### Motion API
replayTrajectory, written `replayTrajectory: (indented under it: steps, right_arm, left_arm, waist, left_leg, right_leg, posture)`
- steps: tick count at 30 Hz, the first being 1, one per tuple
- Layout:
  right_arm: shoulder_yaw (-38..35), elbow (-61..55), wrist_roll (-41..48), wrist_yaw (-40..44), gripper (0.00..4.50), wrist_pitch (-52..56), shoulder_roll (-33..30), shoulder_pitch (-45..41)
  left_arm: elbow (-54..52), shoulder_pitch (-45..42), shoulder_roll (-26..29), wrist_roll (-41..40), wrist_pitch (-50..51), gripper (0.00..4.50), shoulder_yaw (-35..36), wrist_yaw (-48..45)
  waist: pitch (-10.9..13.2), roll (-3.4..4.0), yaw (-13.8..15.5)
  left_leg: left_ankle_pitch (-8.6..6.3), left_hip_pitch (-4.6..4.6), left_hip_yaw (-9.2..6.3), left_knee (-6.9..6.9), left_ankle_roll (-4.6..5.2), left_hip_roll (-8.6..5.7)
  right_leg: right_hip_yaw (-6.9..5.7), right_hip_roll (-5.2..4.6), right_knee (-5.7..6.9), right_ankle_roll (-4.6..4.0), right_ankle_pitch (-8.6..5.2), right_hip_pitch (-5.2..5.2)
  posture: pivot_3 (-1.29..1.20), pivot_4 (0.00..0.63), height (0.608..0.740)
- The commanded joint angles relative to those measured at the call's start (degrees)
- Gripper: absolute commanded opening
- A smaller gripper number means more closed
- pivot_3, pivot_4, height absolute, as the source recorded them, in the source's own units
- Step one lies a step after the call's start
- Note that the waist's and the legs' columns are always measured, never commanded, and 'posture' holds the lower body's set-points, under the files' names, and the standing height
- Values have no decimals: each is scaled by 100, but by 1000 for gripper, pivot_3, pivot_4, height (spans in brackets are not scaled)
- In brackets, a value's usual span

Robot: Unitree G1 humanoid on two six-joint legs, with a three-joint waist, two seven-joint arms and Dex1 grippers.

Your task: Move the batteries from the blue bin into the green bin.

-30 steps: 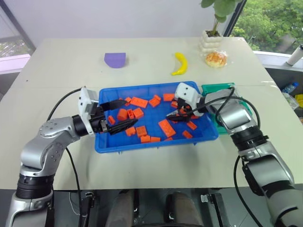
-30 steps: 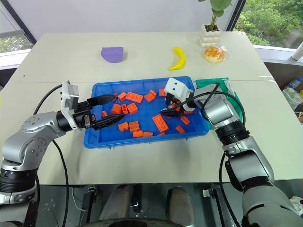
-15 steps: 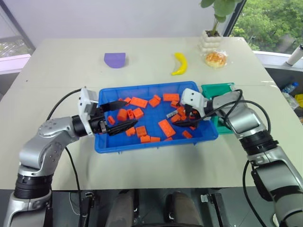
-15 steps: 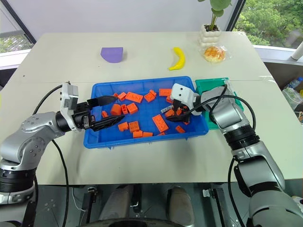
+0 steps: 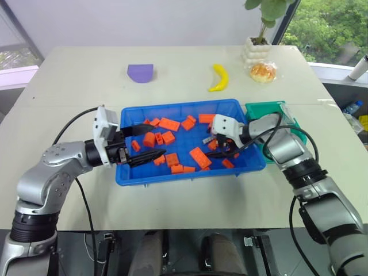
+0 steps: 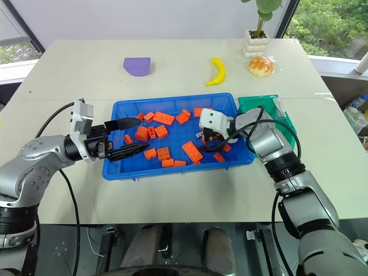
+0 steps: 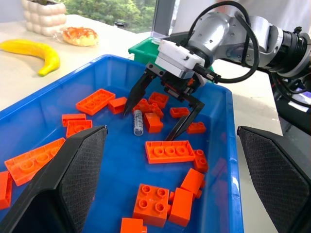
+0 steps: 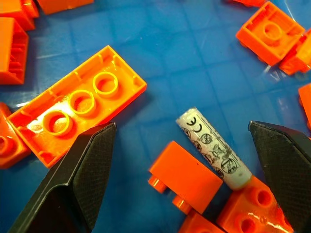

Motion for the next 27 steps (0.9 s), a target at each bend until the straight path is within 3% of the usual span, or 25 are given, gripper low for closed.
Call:
replayTrajectory:
  steps: [1,8,9,27]
  right_arm:
    - [28,376,-111,-11,3751,-199,128,-256]
    - [75,732,-219,71,355,-236,282,-517]
    - [88,746,-241,91,95,-239,279,-524]
    - [-82,469,-241,-68,68,6,301,-591]
  left_arm:
    - [-299,-47,62,-166,13,4500,121,0]
    - [-421,-34,68,-224,55,4500,121,63]
    - [-428,-32,66,-226,54,4500,126,70]
    - [-492,-26,72,-275,55,4500,107,112]
  waist:
    - [0,0,-3]
    - [0,0,6]
    - [0,0,7]
    - [0,0,3]
  left_leg:
    - [0,0,0,0,0,0]
    - [0,0,-2,4,0,0]
    - [0,0,-2,4,0,0]
    - [0,0,-2,4,0,-1]
  right_leg:
    - [0,0,0,0,0,0]
    - [0,0,0,0,0,2]
    - [0,0,1,0,0,2]
    - [0,0,1,0,0,3]
  posture:
    - [0,150,739]
    - [0,150,739]
    - [0,150,739]
    - [0,150,739]
